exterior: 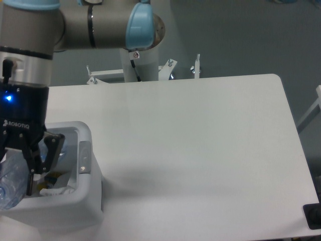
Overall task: Place the trash in the trash can
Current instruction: 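Open the gripper to drop the bottle into the bin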
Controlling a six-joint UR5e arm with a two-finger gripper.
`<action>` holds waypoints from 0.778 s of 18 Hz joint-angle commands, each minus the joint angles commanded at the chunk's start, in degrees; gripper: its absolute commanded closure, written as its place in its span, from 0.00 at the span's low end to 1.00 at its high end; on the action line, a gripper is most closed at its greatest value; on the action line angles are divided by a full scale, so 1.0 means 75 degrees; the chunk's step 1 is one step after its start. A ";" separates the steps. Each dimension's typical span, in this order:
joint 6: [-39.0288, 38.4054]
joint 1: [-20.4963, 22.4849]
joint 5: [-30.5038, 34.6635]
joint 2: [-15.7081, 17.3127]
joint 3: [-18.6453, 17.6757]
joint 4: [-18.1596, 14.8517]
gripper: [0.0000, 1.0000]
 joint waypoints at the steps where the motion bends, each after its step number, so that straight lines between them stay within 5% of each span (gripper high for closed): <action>1: -0.0047 0.0000 -0.0012 0.0011 0.0023 0.0000 0.00; 5: -0.0047 0.0186 0.0093 0.0081 -0.0046 -0.0023 0.00; 11: 0.0070 0.1638 0.1006 0.0374 -0.0234 -0.0105 0.00; 14: 0.0677 0.2353 0.1148 0.0678 -0.0783 -0.0268 0.00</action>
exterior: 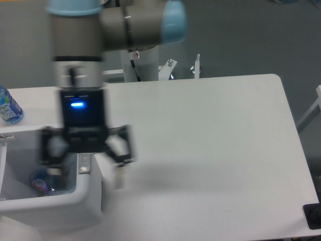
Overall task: Place the trash in the trash can
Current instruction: 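Open the gripper to drop the bottle into the bin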
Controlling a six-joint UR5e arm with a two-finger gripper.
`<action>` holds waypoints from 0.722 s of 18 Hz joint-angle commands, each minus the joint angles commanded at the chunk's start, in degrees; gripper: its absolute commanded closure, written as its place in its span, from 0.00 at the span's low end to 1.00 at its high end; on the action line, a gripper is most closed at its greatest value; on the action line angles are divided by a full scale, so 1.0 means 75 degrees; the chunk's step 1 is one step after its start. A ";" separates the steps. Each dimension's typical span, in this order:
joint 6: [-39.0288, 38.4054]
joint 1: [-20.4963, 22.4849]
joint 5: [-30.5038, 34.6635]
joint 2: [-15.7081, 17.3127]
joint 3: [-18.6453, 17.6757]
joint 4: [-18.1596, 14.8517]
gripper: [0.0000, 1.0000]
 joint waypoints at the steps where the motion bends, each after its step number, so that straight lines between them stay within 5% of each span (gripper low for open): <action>1: 0.0421 0.0188 0.0012 0.0176 -0.0246 -0.0257 0.00; 6: 0.3992 0.0996 0.0702 0.0985 -0.1407 -0.1546 0.00; 13: 0.7325 0.2005 0.0704 0.1629 -0.1572 -0.3340 0.00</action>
